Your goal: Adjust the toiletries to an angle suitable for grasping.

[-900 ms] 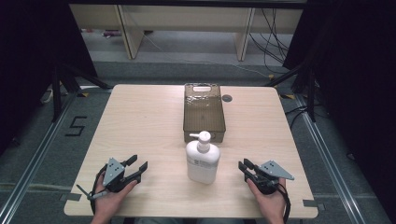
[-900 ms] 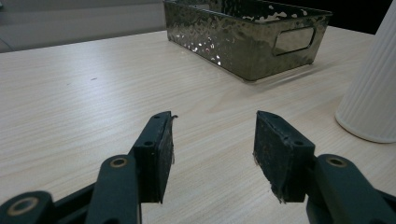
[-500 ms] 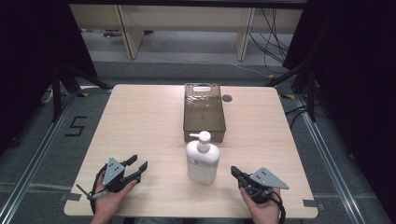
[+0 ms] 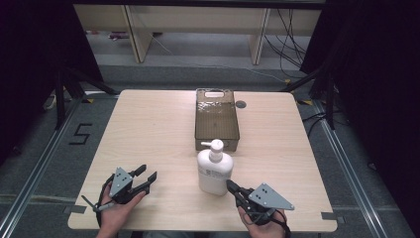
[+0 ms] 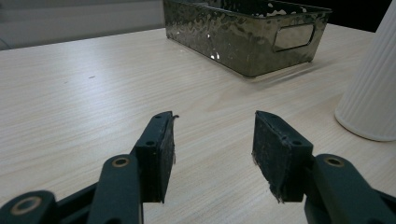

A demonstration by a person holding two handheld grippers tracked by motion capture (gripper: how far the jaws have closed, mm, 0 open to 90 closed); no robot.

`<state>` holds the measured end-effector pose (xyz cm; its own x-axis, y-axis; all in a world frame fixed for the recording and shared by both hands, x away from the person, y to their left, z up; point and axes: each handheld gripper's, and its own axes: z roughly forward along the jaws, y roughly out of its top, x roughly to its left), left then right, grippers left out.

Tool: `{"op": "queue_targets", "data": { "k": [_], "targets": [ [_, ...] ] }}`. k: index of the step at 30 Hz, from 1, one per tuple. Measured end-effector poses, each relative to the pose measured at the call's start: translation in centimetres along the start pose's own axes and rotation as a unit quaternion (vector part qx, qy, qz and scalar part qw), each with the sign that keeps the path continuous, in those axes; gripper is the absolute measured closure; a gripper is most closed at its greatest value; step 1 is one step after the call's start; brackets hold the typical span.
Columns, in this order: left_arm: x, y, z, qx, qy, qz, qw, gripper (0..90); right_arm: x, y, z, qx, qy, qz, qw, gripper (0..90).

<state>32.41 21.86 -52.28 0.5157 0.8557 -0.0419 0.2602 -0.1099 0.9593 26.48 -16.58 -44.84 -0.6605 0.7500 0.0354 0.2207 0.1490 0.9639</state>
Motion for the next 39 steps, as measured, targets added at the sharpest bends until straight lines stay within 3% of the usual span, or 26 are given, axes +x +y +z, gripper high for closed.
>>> {"op": "queue_targets", "data": {
  "k": [1,12,15,19,20,29,31,33,34,37,38,39],
  "targets": [
    [0.0,0.0,-0.1,0.003,0.001,0.000,1.0000,47.9,0.4,0.2,0.4,0.003,0.006,0.009,0.9999,90.0],
    [0.0,0.0,0.1,-0.002,-0.003,0.001,1.0000,47.9,0.6,0.4,1.4,0.001,0.006,0.022,0.9997,90.0],
    [0.0,0.0,0.0,-0.001,-0.003,0.000,1.0000,47.9,0.1,0.5,1.6,-0.001,-0.014,0.009,0.9999,90.0],
    [0.0,0.0,0.1,0.000,-0.004,0.003,1.0000,47.9,-0.1,0.4,1.8,0.000,-0.017,0.020,0.9997,90.0],
    [0.0,0.0,0.1,0.000,-0.004,0.003,1.0000,47.9,-0.4,0.5,1.8,-0.004,-0.027,0.008,0.9996,90.0],
    [0.0,0.0,0.1,0.001,-0.004,0.004,1.0000,47.9,-1.3,0.8,2.2,-0.003,-0.044,0.033,0.9985,90.0],
    [0.0,0.0,0.1,0.000,-0.004,0.004,1.0000,47.9,-1.6,0.8,2.0,-0.003,-0.054,0.022,0.9983,90.0],
    [0.0,0.0,0.1,0.000,-0.004,0.004,1.0000,47.9,-1.4,0.8,2.0,-0.002,-0.049,0.035,0.9982,89.9],
    [0.0,0.0,0.1,0.000,-0.004,0.003,1.0000,47.9,-1.4,0.8,1.9,0.005,-0.050,0.038,0.9980,87.7],
    [0.0,0.1,0.0,0.005,-0.003,0.006,1.0000,47.9,-1.2,0.8,1.4,-0.011,-0.047,0.057,0.9972,77.6],
    [0.0,0.1,0.0,0.005,-0.003,0.007,1.0000,47.8,-1.4,0.8,0.8,-0.026,-0.056,0.054,0.9967,69.9],
    [0.0,0.0,0.1,0.003,-0.004,0.006,1.0000,47.8,-1.4,0.8,0.8,-0.026,-0.056,0.054,0.9967,69.9]
  ]
}}
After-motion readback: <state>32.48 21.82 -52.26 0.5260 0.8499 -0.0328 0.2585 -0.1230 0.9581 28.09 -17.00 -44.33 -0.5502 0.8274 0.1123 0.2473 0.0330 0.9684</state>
